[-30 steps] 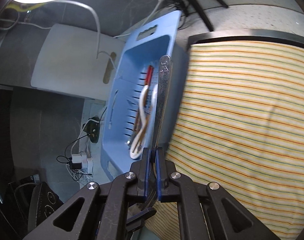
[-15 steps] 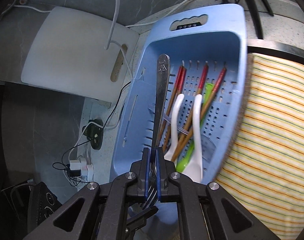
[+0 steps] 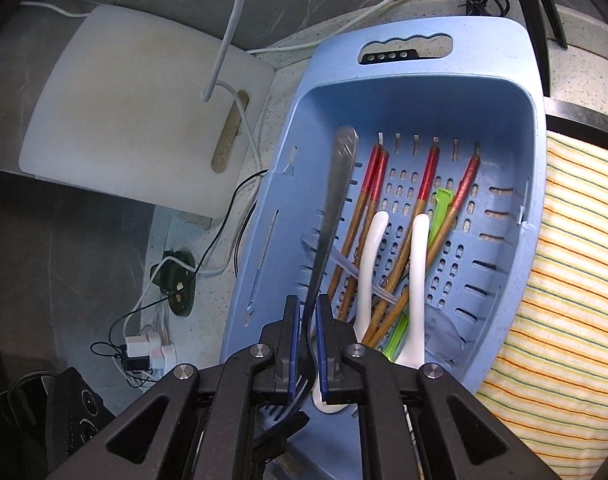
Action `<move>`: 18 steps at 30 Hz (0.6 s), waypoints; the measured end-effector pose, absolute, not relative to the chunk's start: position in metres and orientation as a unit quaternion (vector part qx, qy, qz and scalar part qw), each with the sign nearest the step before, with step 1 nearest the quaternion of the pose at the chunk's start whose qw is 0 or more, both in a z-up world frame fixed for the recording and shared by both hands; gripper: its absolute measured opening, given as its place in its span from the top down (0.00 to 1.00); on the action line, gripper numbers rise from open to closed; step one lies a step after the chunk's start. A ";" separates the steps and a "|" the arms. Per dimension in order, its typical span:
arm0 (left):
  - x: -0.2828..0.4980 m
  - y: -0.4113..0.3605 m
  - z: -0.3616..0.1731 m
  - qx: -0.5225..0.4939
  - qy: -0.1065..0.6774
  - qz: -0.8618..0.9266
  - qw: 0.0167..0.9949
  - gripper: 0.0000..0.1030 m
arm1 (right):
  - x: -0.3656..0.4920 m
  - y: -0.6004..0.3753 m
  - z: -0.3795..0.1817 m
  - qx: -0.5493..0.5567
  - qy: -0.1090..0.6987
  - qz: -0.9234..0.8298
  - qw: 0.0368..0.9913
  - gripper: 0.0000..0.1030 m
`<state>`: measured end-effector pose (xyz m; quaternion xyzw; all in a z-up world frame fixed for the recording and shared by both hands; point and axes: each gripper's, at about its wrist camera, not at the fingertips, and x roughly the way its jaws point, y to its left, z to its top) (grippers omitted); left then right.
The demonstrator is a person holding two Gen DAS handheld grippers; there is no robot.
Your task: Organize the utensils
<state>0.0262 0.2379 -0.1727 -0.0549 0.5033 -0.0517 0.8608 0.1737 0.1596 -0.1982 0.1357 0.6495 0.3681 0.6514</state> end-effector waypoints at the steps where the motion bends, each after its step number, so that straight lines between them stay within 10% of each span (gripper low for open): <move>1: 0.026 0.240 -0.173 -0.056 0.503 -0.051 0.861 0.78 | 0.174 0.160 -0.197 0.135 0.648 0.366 0.654 0.90; 18: 0.007 0.240 -0.159 -0.065 0.490 -0.039 0.868 0.78 | 0.164 0.125 -0.164 0.126 0.613 0.371 0.686 0.76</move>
